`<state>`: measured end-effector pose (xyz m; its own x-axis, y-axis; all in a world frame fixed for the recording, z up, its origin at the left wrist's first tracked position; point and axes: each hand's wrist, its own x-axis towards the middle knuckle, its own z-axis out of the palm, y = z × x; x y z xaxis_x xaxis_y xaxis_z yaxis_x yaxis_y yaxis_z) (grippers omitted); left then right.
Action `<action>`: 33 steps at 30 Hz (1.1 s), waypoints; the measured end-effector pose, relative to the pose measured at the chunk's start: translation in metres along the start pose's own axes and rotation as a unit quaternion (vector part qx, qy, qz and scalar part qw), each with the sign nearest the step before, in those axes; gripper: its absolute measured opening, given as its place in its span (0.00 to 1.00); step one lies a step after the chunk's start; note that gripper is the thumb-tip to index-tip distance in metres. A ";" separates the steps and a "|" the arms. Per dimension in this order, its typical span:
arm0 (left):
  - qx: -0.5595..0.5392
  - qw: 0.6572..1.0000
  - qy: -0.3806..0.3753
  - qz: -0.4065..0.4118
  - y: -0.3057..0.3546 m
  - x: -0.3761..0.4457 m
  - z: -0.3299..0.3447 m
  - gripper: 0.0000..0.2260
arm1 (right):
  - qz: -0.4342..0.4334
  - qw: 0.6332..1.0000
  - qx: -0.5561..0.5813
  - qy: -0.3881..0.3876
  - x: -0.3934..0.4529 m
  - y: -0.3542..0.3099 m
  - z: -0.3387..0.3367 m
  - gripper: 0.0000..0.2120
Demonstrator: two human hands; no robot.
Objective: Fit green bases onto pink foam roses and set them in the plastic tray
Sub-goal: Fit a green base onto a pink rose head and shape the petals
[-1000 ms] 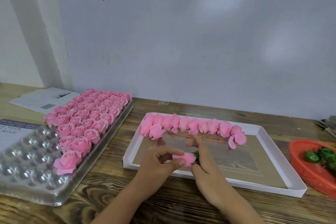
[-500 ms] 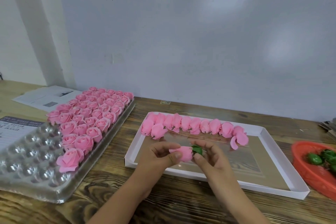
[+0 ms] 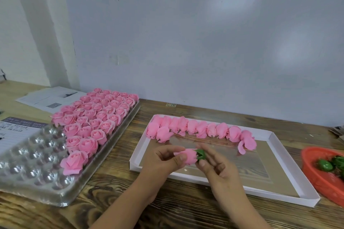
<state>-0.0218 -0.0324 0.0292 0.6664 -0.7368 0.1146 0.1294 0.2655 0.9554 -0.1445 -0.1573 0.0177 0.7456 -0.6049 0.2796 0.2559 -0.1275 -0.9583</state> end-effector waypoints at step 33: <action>0.038 0.999 -0.006 0.002 0.001 -0.002 0.001 0.10 | 0.002 0.998 -0.062 0.031 -0.001 0.005 -0.003 0.15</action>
<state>-0.0241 -0.0311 0.0305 0.6585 -0.7428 0.1213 0.0703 0.2211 0.9727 -0.1455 -0.1593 0.0127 0.7065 -0.6524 0.2743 0.1709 -0.2189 -0.9607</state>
